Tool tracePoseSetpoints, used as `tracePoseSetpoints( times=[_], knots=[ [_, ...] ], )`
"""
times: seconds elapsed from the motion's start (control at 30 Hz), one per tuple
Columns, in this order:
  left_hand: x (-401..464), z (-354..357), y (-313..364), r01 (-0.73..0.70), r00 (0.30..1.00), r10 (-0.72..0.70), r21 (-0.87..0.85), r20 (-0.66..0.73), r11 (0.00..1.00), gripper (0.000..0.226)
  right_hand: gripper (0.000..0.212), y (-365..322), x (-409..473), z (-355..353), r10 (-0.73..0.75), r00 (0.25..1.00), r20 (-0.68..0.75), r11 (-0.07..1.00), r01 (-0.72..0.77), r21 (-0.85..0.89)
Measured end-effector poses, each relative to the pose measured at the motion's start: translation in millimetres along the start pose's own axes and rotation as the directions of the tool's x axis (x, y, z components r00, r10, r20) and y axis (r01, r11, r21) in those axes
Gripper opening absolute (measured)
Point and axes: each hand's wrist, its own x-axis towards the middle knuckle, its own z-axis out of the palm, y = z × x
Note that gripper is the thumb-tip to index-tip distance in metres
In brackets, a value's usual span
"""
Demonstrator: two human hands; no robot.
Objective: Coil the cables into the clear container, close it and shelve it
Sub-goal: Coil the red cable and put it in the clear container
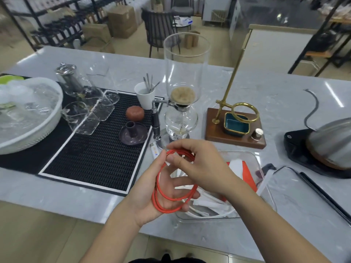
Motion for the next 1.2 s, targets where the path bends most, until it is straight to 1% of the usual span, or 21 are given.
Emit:
tracePoseSetpoints(
  times=[0.07, 0.17, 0.23, 0.27, 0.37, 0.47, 0.57, 0.7, 0.8, 0.87, 0.93, 1.0, 1.03, 1.1, 1.2],
  knots=[
    [-8.9, -10.7, 0.6, -0.018, 0.998, 0.020, 0.038, -0.059, 0.999, 0.062, 0.023, -5.3, 8.3, 7.9, -0.028, 0.997, 0.067, 0.998, 0.032, -0.062],
    [-20.6, -24.0, 0.7, -0.062, 0.993, 0.067, 0.052, -0.100, 0.997, 0.064, 0.015, -13.1, 17.5, 19.9, -0.100, 0.987, 0.125, 0.991, 0.110, -0.080],
    [-26.4, -29.4, 1.2, -0.075, 0.994, 0.075, -0.005, -0.082, 0.997, 0.068, 0.014, -14.7, 21.6, 26.8, -0.129, 0.982, 0.136, 0.986, 0.141, -0.085],
    [-29.2, -32.1, 1.0, -0.078, 0.996, 0.074, -0.060, -0.058, 0.995, 0.068, 0.014, -14.8, 23.7, 30.8, -0.142, 0.979, 0.146, 0.984, 0.155, -0.085],
    [-32.9, -37.0, -2.9, -0.086, 0.996, 0.091, -0.206, 0.012, 0.975, 0.064, 0.016, -12.9, 27.8, 38.9, -0.185, 0.965, 0.187, 0.978, 0.200, -0.064],
    [-31.1, -37.3, -8.2, -0.090, 0.995, 0.097, -0.267, 0.013, 0.960, 0.057, 0.019, -11.4, 26.1, 40.8, -0.218, 0.955, 0.199, 0.971, 0.233, -0.057],
    [-27.1, -33.5, -10.3, -0.087, 0.994, 0.101, -0.288, 0.035, 0.954, 0.052, 0.028, -6.5, 22.0, 37.5, -0.197, 0.961, 0.192, 0.977, 0.208, -0.038],
    [-18.1, -28.9, -10.0, -0.125, 0.992, 0.126, -0.184, -0.006, 0.975, 0.052, 0.032, 1.4, 16.4, 28.9, -0.153, 0.974, 0.170, 0.987, 0.159, -0.022],
    [-15.1, -25.1, -3.3, -0.155, 0.986, 0.149, -0.089, -0.072, 0.984, 0.061, 0.030, 13.2, 9.5, 10.2, -0.096, 0.993, 0.071, 0.994, 0.099, -0.036],
    [-15.5, -23.6, 2.4, -0.180, 0.979, 0.174, -0.055, -0.103, 0.982, 0.065, 0.023, 27.0, 4.0, -8.9, -0.008, 1.000, -0.015, 0.999, 0.007, -0.050],
    [-16.9, -22.7, 7.1, -0.208, 0.971, 0.205, -0.013, -0.124, 0.978, 0.063, 0.020, 42.9, -2.1, -27.4, 0.102, 0.993, -0.053, 0.984, -0.109, -0.139],
    [-17.3, -21.6, 10.1, -0.227, 0.963, 0.229, 0.033, -0.145, 0.973, 0.059, 0.022, 59.3, -7.3, -38.5, 0.201, 0.979, -0.021, 0.929, -0.197, -0.312],
    [-17.0, -21.0, 10.9, -0.231, 0.959, 0.236, 0.051, -0.154, 0.972, 0.062, 0.024, 66.5, -9.2, -40.1, 0.247, 0.969, 0.016, 0.893, -0.221, -0.393],
    [-15.2, -18.8, 11.3, -0.234, 0.955, 0.247, 0.095, -0.166, 0.968, 0.070, 0.028, 76.9, -10.9, -35.6, 0.322, 0.943, 0.087, 0.823, -0.233, -0.518],
    [-10.6, -13.6, 10.9, -0.224, 0.950, 0.252, 0.163, -0.183, 0.961, 0.075, 0.028, 86.3, -9.5, -24.2, 0.335, 0.935, 0.114, 0.774, -0.204, -0.600]
  ],
)
